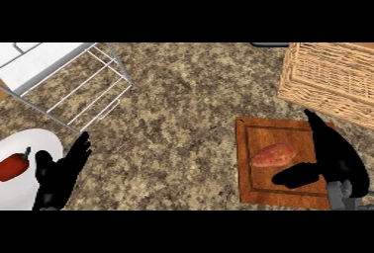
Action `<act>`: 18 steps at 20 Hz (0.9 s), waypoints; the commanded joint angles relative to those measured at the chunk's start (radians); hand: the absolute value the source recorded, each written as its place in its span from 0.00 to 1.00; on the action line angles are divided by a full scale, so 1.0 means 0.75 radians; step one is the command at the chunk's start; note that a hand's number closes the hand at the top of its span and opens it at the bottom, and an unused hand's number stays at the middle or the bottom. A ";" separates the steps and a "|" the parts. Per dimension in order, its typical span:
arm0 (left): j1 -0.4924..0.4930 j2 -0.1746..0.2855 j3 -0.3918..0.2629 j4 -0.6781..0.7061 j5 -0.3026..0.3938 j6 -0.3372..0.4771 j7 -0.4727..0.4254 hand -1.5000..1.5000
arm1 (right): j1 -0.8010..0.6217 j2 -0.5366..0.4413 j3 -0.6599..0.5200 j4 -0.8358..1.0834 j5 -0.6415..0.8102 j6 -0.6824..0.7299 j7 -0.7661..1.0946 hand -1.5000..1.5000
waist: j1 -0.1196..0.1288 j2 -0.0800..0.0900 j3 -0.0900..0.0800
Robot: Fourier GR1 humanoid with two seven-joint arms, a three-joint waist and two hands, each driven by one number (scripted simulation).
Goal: Pick the sweet potato from the cutting board and place it in the basket
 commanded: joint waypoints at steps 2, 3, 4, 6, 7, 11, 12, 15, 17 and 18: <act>0.008 -0.001 0.000 0.085 0.007 -0.027 0.078 0.50 | -0.039 0.114 0.022 0.069 0.106 -0.019 0.214 0.00 | 0.013 0.017 -0.017; -0.029 -0.060 -0.051 0.086 -0.029 0.032 0.124 0.50 | -0.017 0.140 0.034 0.034 0.131 -0.034 0.221 0.00 | 0.000 0.016 -0.017; 0.007 -0.074 -0.052 0.096 -0.036 0.025 0.077 0.50 | -0.035 0.106 -0.028 0.124 0.113 -0.015 0.128 0.00 | 0.011 0.019 -0.016; 0.057 0.002 -0.018 0.037 -0.010 -0.045 0.072 0.50 | -0.046 0.184 0.007 0.153 0.168 -0.031 0.162 0.00 | 0.022 0.016 -0.017; 0.069 -0.009 -0.003 0.063 -0.004 -0.034 0.074 0.50 | 0.009 0.141 -0.030 0.109 0.139 -0.003 0.109 0.00 | 0.011 0.015 -0.016; 0.079 -0.031 -0.010 0.047 -0.030 -0.020 0.064 0.50 | -0.005 0.204 -0.031 0.199 0.189 0.000 0.096 0.00 | 0.016 0.016 -0.016; 0.023 -0.069 -0.017 0.113 -0.045 -0.007 0.061 0.50 | 0.011 0.184 -0.074 0.201 0.135 0.034 0.055 0.00 | 0.003 0.018 -0.017; -0.010 -0.056 -0.002 0.083 -0.034 -0.012 0.128 0.50 | 0.014 0.228 -0.044 0.224 0.159 0.074 0.108 0.00 | 0.002 0.017 -0.017; 0.028 -0.074 -0.013 0.069 -0.050 -0.008 0.096 0.50 | 0.067 0.221 -0.071 0.275 0.146 0.062 0.034 0.00 | 0.005 0.017 -0.016; 0.066 0.004 0.022 0.012 -0.023 -0.053 0.130 0.50 | 0.013 0.237 -0.096 0.309 0.151 0.069 0.064 0.00 | 0.019 0.016 -0.016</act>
